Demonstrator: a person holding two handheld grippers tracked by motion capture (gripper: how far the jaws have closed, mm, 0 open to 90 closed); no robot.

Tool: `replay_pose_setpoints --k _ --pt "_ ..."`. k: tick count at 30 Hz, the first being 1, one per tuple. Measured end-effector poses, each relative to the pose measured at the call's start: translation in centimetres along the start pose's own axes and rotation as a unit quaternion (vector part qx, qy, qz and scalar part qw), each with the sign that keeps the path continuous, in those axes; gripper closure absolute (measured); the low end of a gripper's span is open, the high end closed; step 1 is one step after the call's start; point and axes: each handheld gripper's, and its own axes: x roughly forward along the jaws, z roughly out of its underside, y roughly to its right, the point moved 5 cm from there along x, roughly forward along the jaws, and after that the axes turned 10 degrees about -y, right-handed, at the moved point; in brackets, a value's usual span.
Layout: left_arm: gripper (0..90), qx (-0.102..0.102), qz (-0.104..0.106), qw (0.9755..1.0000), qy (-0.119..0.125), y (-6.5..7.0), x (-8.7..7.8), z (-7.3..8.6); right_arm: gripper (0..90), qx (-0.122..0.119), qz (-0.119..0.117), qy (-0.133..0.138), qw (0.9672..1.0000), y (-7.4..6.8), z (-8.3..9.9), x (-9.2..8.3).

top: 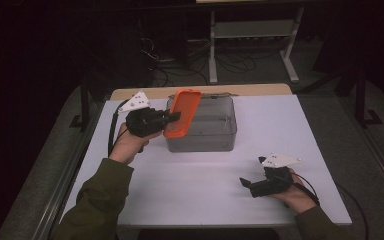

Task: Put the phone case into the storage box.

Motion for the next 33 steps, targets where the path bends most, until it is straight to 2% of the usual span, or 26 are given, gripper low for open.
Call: replay_pose_setpoints --k 7,21,33 --pt "79.4 0.003 -0.008 1.0000 -0.003 -0.9 0.7 -1.1 0.5 0.000 0.000 0.000 1.0000 0.0 0.0 0.0" --pt "79.4 -0.013 -0.020 0.9992 -0.033 -2.4 1.9 -1.1 0.5 0.001 0.001 0.001 1.0000 0.1 0.0 -0.1" --pt "79.4 -0.027 -0.034 0.9962 -0.076 -3.5 2.9 -0.7 0.5 0.001 0.001 0.001 1.0000 0.1 0.0 -0.1"
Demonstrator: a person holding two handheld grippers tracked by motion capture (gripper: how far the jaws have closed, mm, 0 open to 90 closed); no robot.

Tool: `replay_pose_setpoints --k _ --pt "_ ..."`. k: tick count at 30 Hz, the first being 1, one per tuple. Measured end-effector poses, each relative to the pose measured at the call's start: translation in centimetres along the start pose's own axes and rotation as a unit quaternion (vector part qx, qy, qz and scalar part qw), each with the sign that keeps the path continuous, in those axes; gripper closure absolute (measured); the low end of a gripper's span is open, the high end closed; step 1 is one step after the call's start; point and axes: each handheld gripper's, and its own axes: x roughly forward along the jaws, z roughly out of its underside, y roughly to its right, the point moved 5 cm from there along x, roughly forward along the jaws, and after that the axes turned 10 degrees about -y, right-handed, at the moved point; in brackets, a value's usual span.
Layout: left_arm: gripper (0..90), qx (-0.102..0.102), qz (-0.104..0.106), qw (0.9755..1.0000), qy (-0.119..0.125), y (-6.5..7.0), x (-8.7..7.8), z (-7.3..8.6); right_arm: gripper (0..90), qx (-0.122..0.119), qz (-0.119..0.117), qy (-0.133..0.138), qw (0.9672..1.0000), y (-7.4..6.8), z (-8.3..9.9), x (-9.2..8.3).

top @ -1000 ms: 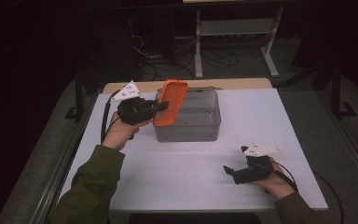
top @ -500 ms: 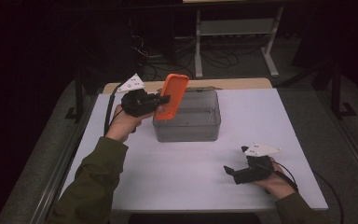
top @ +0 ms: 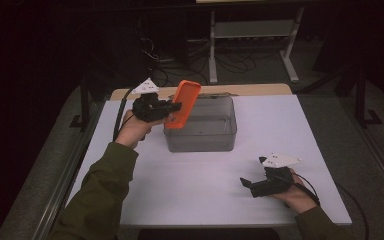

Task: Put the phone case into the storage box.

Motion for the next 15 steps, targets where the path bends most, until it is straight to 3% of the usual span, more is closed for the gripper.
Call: replay_pose_setpoints --k 7,15 --pt "79.4 -0.004 -0.006 0.9987 -0.051 -0.4 0.9 -0.2 0.5 -0.002 0.000 -0.001 1.0000 0.0 0.0 0.0" --pt "79.4 -0.016 -0.013 0.9943 -0.105 -0.8 2.2 -0.4 0.5 -0.002 -0.001 0.001 1.0000 0.1 0.0 0.0"
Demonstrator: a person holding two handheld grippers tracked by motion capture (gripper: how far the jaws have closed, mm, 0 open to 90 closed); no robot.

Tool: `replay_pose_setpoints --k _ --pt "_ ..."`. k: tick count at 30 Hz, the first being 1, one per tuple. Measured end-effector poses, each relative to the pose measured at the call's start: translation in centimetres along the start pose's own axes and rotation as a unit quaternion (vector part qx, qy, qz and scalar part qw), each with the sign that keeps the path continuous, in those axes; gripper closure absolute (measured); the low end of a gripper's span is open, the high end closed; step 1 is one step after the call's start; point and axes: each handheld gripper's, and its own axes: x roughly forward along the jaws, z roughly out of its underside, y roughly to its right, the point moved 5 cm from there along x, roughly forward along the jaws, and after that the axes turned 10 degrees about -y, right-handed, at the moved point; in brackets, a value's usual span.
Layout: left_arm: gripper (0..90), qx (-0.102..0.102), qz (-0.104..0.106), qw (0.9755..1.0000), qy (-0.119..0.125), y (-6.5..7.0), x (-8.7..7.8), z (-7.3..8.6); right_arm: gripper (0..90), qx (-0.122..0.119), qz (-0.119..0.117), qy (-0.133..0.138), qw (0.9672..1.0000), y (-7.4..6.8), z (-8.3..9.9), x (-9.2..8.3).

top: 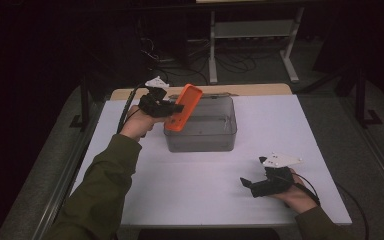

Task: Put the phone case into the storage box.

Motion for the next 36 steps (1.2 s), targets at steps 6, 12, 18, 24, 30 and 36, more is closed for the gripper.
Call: replay_pose_setpoints --k 6,12,18,24,30,36 --pt "79.4 -0.010 -0.010 0.9992 -0.037 -0.4 0.6 -0.5 0.5 0.000 -0.001 0.001 1.0000 -0.1 0.0 0.0" --pt "79.4 -0.024 -0.018 0.9968 -0.074 -0.5 1.0 -0.9 0.5 0.000 -0.002 0.001 1.0000 -0.1 0.0 0.0" --pt "79.4 -0.028 -0.021 0.9948 -0.096 -0.4 1.5 -1.6 0.5 0.001 -0.003 0.003 1.0000 -0.1 0.0 0.0" --pt "79.3 -0.038 -0.023 0.9916 -0.122 -0.6 2.4 -1.7 0.5 0.001 -0.003 0.004 1.0000 -0.1 -0.1 -0.1" --pt "79.3 -0.055 -0.027 0.9870 -0.148 -1.0 3.3 -1.3 0.5 0.004 -0.005 0.005 1.0000 -0.1 -0.1 -0.1" --pt "79.4 -0.072 -0.027 0.9823 -0.171 -1.4 4.1 -1.0 0.5 0.005 -0.006 0.006 1.0000 -0.1 -0.1 -0.2"
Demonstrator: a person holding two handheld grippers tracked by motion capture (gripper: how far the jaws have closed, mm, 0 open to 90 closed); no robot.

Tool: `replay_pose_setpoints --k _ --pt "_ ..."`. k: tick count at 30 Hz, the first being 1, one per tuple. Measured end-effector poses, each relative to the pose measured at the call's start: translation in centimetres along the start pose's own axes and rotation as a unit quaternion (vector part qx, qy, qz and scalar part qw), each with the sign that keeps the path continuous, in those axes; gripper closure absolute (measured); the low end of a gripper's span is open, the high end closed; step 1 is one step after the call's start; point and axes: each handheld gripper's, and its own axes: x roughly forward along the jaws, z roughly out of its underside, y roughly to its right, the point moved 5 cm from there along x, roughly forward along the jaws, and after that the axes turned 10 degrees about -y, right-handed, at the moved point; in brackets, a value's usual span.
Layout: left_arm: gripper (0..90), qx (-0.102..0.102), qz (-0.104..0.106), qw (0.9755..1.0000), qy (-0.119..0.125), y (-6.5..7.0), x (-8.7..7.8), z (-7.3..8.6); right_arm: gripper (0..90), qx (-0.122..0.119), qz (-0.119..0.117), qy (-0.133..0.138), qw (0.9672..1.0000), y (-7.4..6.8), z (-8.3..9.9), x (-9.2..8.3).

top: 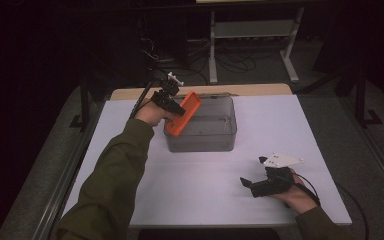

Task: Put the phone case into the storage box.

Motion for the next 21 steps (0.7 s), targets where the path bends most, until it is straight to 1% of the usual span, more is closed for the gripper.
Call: replay_pose_setpoints --k 2,3,6,8,12,14,18,21 --pt "79.4 -0.003 -0.003 0.9999 -0.010 0.0 0.3 0.0 0.5 0.000 0.000 0.000 1.0000 0.0 0.0 0.0" --pt "79.3 -0.008 -0.004 0.9999 -0.013 0.0 0.5 -0.1 0.5 -0.001 0.000 0.001 1.0000 0.0 0.0 0.0" --pt "79.4 -0.015 -0.005 0.9996 -0.023 -0.1 1.0 -0.2 0.5 -0.001 0.001 0.001 1.0000 0.0 0.0 0.0" --pt "79.4 -0.017 -0.006 0.9994 -0.030 -0.1 1.3 -0.2 0.5 -0.003 0.002 0.001 1.0000 0.0 0.0 0.0" --pt "79.4 -0.023 -0.012 0.9986 -0.047 -0.2 1.9 -0.2 0.5 -0.003 0.000 0.001 1.0000 -0.1 0.0 0.0" --pt "79.3 -0.030 -0.012 0.9982 -0.050 -0.2 2.2 -0.2 0.5 -0.003 -0.001 0.003 1.0000 -0.1 0.0 0.0" --pt "79.3 -0.040 -0.018 0.9969 -0.066 -0.4 2.7 -0.1 0.5 -0.007 -0.003 0.004 1.0000 -0.2 0.0 -0.1" --pt "79.3 -0.051 -0.023 0.9955 -0.076 -0.6 3.2 0.1 0.5 -0.015 -0.002 0.005 0.9999 -0.3 0.0 -0.1"
